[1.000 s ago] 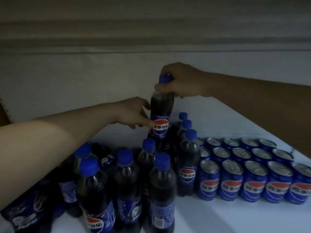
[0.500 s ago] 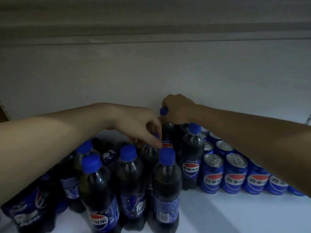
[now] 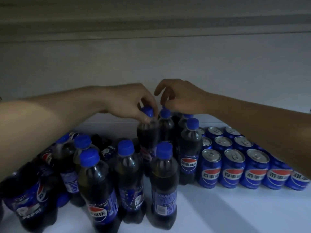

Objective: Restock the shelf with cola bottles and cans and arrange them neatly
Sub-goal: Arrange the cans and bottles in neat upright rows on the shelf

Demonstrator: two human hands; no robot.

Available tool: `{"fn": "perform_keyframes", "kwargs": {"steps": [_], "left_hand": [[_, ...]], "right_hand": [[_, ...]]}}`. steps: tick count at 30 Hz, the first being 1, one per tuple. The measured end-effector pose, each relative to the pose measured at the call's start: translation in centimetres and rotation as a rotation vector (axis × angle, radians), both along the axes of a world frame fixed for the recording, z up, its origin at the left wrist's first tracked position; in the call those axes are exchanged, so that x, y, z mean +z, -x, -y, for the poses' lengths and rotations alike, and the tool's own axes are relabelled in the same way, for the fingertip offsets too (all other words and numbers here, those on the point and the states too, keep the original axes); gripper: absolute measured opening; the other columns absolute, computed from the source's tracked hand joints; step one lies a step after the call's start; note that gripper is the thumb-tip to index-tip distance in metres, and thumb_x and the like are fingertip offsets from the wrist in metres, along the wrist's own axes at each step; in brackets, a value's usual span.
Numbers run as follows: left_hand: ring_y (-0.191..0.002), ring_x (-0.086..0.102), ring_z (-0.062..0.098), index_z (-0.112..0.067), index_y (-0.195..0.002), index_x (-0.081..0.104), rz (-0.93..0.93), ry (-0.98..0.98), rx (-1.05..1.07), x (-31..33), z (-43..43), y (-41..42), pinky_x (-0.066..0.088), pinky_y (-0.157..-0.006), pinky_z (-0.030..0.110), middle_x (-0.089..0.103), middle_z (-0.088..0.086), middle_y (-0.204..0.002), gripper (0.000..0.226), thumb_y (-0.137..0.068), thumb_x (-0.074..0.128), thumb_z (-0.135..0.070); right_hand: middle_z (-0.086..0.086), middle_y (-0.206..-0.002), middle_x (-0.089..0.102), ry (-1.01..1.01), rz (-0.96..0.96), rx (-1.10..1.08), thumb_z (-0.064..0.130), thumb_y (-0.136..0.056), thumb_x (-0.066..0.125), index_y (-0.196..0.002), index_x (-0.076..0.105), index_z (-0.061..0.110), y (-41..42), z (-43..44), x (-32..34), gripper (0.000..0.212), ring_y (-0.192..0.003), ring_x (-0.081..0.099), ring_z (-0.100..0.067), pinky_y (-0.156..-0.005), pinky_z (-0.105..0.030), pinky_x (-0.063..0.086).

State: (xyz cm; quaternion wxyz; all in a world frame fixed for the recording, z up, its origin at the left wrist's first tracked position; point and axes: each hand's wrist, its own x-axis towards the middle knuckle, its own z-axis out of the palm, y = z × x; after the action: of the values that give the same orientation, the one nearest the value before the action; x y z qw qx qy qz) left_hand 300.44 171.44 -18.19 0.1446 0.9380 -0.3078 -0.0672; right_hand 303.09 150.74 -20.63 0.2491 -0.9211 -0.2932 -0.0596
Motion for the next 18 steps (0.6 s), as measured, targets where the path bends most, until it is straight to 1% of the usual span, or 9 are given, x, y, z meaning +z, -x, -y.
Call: {"fn": "perform_keyframes", "kwargs": {"steps": [2, 4, 5, 6, 8, 10, 12, 15, 18], "left_hand": [[-0.093, 0.066, 0.0, -0.042, -0.1, 0.073, 0.025, 0.03, -0.003, 1.6, -0.3, -0.1, 0.054, -0.089, 0.022, 0.068, -0.025, -0.101, 0.026, -0.084, 0.081, -0.023], [-0.094, 0.066, -0.001, -0.043, -0.102, 0.073, 0.043, 0.063, -0.032, 2.9, -0.4, -0.1, 0.052, -0.082, 0.011, 0.068, -0.03, -0.1, 0.03, -0.083, 0.081, -0.021], [-0.095, 0.065, -0.003, -0.043, -0.103, 0.072, 0.067, 0.081, -0.046, 3.4, -0.4, 0.0, 0.05, -0.081, 0.009, 0.067, -0.033, -0.1, 0.03, -0.083, 0.08, -0.021], [-0.094, 0.065, -0.004, -0.042, -0.104, 0.072, 0.091, 0.104, -0.05, 3.8, -0.4, 0.0, 0.05, -0.081, 0.009, 0.067, -0.034, -0.101, 0.03, -0.084, 0.08, -0.022], [-0.092, 0.066, -0.003, -0.037, -0.106, 0.072, 0.118, 0.138, -0.044, 4.2, -0.4, 0.1, 0.052, -0.085, 0.015, 0.069, -0.028, -0.102, 0.027, -0.085, 0.078, -0.021], [-0.093, 0.068, 0.001, -0.033, -0.107, 0.072, 0.124, 0.131, -0.031, 4.1, -0.5, 0.3, 0.053, -0.091, 0.023, 0.071, -0.02, -0.105, 0.026, -0.086, 0.078, -0.02], [-0.091, 0.07, 0.009, -0.03, -0.108, 0.072, 0.112, 0.167, -0.012, 3.7, -0.4, 0.6, 0.056, -0.091, 0.03, 0.07, -0.015, -0.108, 0.026, -0.086, 0.078, -0.018], [-0.083, 0.072, 0.016, -0.024, -0.107, 0.07, 0.093, 0.261, 0.029, 3.0, 0.3, 1.2, 0.061, -0.078, 0.028, 0.07, -0.004, -0.108, 0.024, -0.086, 0.078, -0.018], [-0.07, 0.071, 0.014, -0.023, -0.107, 0.069, 0.123, 0.22, 0.099, 1.7, 2.0, 1.1, 0.059, -0.07, 0.029, 0.07, 0.001, -0.101, 0.022, -0.087, 0.077, -0.023]], "right_hand": [[-0.001, -0.113, 0.069, -0.071, -0.178, 0.116, 0.006, -0.084, 0.071, -0.131, 0.05, 0.022, 1.0, 0.2, 0.8, 0.054, -0.102, 0.067, -0.015, -0.086, -0.031, 0.056], [-0.001, -0.125, 0.065, -0.093, -0.225, 0.169, 0.012, -0.08, 0.081, -0.138, 0.044, 0.019, 1.4, -0.2, 0.8, 0.069, -0.113, 0.064, -0.015, -0.097, -0.035, 0.055], [0.0, -0.13, 0.062, -0.124, -0.222, 0.175, 0.016, -0.078, 0.085, -0.142, 0.04, 0.019, 1.4, -0.7, 0.5, 0.078, -0.116, 0.062, -0.013, -0.1, -0.037, 0.054], [0.002, -0.133, 0.059, -0.168, -0.208, 0.175, 0.02, -0.075, 0.088, -0.144, 0.038, 0.019, 1.3, -1.1, 0.3, 0.086, -0.118, 0.061, -0.011, -0.102, -0.037, 0.053], [0.002, -0.135, 0.056, -0.234, -0.164, 0.177, 0.028, -0.07, 0.091, -0.145, 0.038, 0.019, 1.0, -1.9, -0.1, 0.092, -0.121, 0.058, -0.01, -0.105, -0.037, 0.051], [0.003, -0.136, 0.055, -0.221, -0.106, 0.175, 0.035, -0.067, 0.092, -0.143, 0.04, 0.019, 1.0, -2.3, -0.2, 0.093, -0.122, 0.057, -0.01, -0.105, -0.037, 0.05], [0.003, -0.133, 0.057, -0.199, -0.103, 0.159, 0.033, -0.068, 0.091, -0.141, 0.042, 0.019, 1.4, -2.2, 0.0, 0.089, -0.119, 0.059, -0.011, -0.103, -0.037, 0.052], [-0.002, -0.125, 0.063, -0.234, -0.195, 0.167, 0.014, -0.073, 0.088, -0.135, 0.047, 0.016, 2.3, -1.4, 0.1, 0.075, -0.112, 0.064, -0.013, -0.097, -0.035, 0.055], [-0.004, -0.119, 0.068, -0.173, -0.259, 0.138, 0.006, -0.074, 0.086, -0.133, 0.05, 0.016, 2.6, -0.2, 0.2, 0.069, -0.105, 0.068, -0.017, -0.092, -0.032, 0.058]]}}
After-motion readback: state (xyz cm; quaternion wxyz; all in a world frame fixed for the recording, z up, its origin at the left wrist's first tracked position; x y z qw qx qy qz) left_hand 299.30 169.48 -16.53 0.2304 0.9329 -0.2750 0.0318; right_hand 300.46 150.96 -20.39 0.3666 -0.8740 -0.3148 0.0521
